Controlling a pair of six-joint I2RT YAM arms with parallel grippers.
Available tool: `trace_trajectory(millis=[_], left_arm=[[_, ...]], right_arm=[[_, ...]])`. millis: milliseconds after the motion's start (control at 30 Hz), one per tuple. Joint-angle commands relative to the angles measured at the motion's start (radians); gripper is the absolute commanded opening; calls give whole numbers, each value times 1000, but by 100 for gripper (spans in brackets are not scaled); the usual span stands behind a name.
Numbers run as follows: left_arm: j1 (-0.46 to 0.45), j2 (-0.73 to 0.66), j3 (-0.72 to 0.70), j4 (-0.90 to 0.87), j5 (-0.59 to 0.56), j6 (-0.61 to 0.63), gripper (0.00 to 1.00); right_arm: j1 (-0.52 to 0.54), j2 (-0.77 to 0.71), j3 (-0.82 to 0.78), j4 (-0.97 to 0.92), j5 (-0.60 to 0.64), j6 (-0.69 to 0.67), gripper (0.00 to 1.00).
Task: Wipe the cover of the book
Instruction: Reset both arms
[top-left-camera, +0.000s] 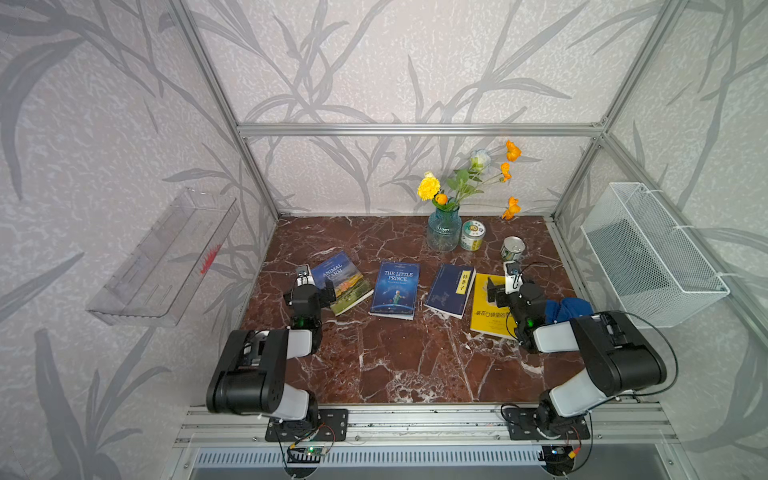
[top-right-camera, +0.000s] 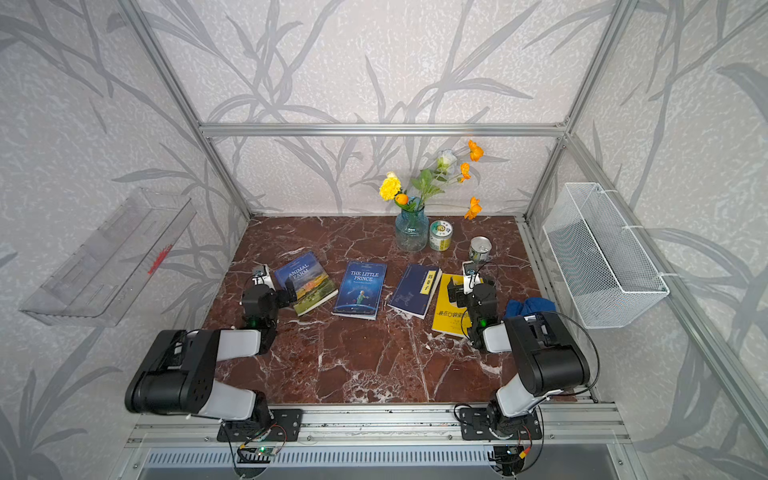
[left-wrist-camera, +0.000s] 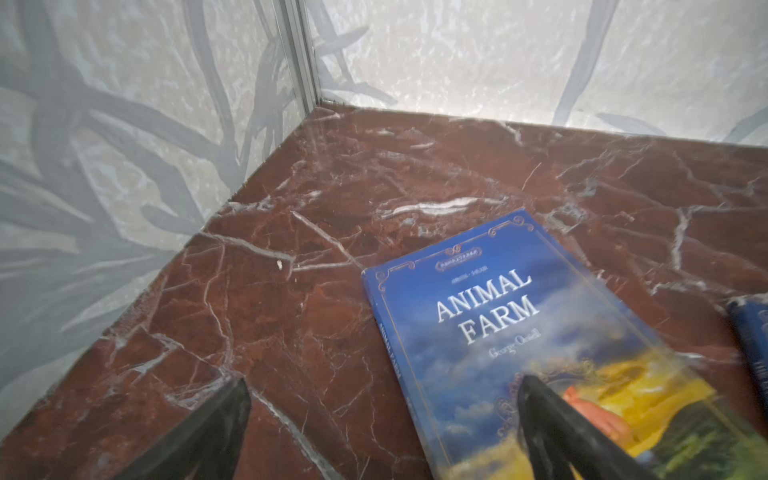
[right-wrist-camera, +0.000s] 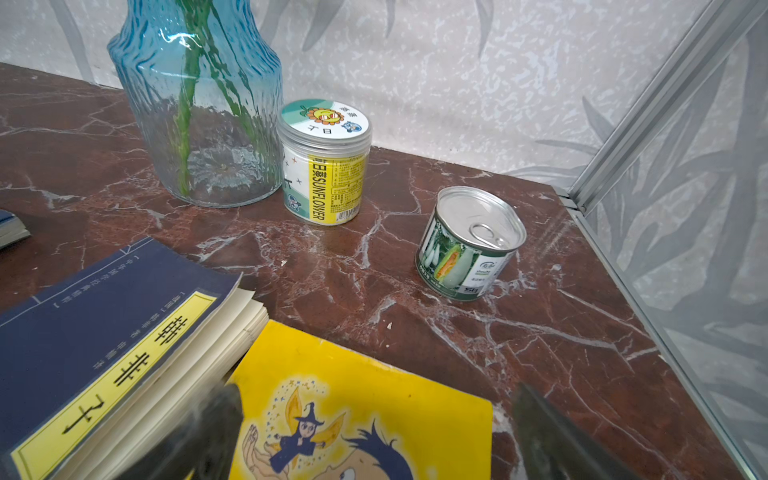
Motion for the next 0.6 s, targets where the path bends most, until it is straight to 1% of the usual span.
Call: trace_trajectory(millis=[0, 33, 67, 100, 133, 200, 267, 333, 400, 567], left_arm=[[6, -19, 59, -50, 22, -9, 100], [6, -14, 63, -42, 14, -8, 100], [6, 8, 45, 36, 14, 4, 100], [6, 17, 36, 62, 14, 8, 100], [5, 13, 39, 50, 15, 6, 100], [4, -20, 66, -52, 23, -3, 100], [5, -1, 55, 0, 24, 6, 100], [4, -17, 66, -46, 26, 0, 100], [4, -6, 58, -14, 23, 5, 100], [4, -11, 65, -42, 27, 2, 100]], right_arm=[[1, 6, -8, 30, -5, -1, 99], [1, 7, -10, 32, -4, -1, 99], [2, 6, -9, 31, -5, -1, 99], [1, 6, -9, 32, -5, -1, 99], [1, 6, -9, 32, -4, -2, 99], [1, 6, -9, 32, -5, -1, 99], [1, 6, -10, 32, -4, -1, 99], [1, 7, -10, 32, -5, -1, 99], [1, 6, -9, 30, -5, -1, 99], [1, 6, -9, 30, -7, -1, 99]])
